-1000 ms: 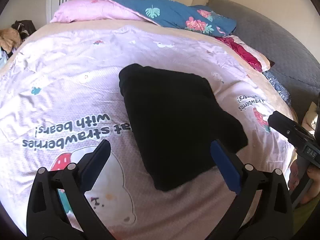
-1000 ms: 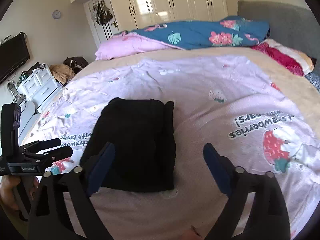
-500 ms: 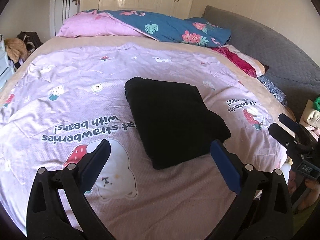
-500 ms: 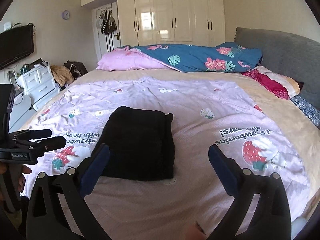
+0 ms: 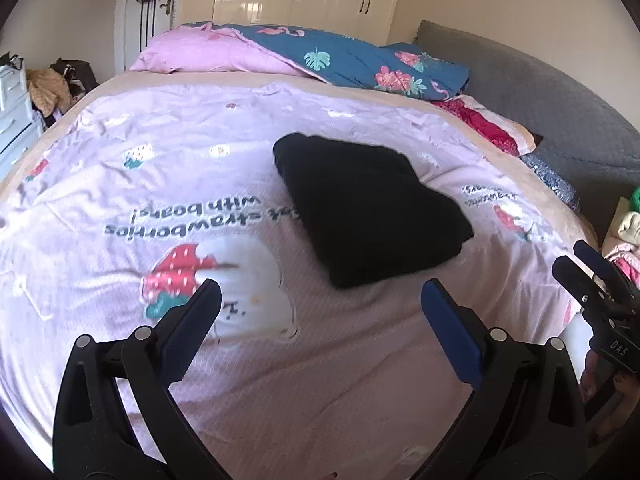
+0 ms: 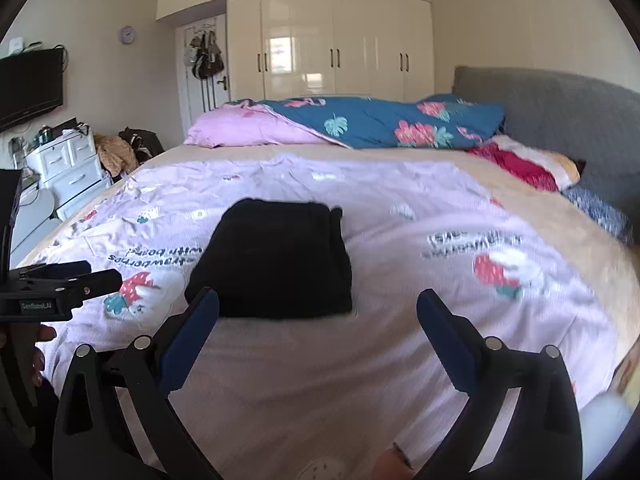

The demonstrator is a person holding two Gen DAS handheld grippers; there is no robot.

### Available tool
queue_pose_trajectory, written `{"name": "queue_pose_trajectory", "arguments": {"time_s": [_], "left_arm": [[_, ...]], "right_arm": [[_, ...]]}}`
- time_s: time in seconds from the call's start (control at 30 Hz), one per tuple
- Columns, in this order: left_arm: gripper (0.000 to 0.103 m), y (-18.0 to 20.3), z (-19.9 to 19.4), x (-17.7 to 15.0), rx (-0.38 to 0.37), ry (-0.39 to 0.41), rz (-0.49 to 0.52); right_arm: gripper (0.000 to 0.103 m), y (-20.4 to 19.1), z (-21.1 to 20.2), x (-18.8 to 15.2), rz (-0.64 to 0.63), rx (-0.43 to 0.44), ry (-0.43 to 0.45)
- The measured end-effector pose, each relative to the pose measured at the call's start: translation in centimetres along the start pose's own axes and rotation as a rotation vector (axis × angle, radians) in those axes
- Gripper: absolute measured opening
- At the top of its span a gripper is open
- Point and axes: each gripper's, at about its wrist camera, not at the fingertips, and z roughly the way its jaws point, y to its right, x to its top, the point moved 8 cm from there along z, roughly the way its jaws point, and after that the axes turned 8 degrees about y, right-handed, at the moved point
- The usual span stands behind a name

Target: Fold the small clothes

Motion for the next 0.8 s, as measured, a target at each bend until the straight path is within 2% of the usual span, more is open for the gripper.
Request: {"name": "queue_pose_trajectory", "arguments": {"time_s": [0.3,0.8], "left_arm": [[0.094,-0.8,0.1,-2.9,0.003,-0.009,-0.021],[0.094,-1.1,0.4,-3.5,0.052,-0.029,0.000]], "right_arm": [[0.099,0.0,0.9,-5.0,0.035,-0.054,-0.087],[0.099,-0.2,1.1,-5.5,0.018,-0.052,-0.106]]}}
